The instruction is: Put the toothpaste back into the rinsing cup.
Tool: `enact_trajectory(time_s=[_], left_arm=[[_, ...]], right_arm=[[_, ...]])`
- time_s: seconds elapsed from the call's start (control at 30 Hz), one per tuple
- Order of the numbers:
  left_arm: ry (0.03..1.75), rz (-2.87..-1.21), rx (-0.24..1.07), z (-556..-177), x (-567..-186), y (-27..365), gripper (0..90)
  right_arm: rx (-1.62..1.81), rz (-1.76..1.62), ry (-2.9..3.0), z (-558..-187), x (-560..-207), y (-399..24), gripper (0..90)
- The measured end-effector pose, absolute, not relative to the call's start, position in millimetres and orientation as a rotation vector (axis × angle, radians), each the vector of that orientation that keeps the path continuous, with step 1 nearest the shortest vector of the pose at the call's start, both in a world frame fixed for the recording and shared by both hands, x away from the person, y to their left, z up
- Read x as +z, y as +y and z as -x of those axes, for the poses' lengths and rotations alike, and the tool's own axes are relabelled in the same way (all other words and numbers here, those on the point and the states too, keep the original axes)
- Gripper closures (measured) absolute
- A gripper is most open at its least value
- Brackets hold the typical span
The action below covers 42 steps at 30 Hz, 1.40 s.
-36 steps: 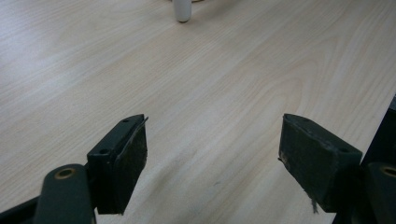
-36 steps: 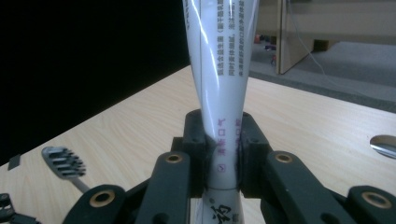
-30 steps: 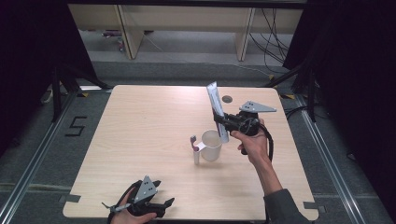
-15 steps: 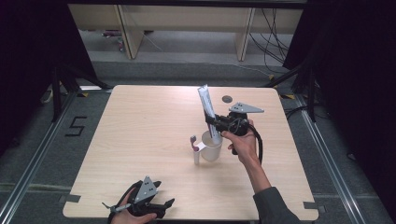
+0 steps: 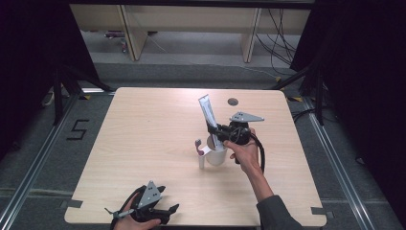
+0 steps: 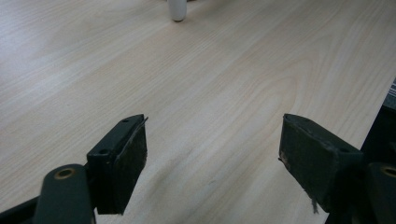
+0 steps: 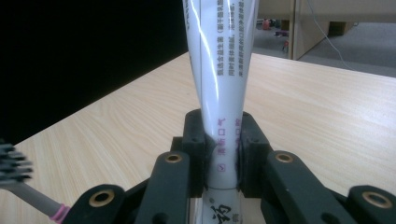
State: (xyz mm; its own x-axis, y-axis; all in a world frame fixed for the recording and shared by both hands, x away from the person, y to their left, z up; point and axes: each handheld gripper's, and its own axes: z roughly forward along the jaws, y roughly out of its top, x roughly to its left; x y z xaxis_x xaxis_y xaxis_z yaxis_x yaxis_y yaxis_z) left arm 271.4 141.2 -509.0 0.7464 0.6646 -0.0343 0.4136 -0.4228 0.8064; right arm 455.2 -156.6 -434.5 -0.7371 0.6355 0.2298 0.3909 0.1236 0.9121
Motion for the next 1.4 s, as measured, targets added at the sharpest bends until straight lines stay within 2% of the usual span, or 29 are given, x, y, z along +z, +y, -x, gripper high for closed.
enact_trajectory(time_s=[1.4], left_arm=[[0.807,-2.086,0.362,-271.1,-508.7,141.1,23.1]], right_arm=[[1.614,-0.948,2.26,-447.5,-455.1,-162.6,76.8]])
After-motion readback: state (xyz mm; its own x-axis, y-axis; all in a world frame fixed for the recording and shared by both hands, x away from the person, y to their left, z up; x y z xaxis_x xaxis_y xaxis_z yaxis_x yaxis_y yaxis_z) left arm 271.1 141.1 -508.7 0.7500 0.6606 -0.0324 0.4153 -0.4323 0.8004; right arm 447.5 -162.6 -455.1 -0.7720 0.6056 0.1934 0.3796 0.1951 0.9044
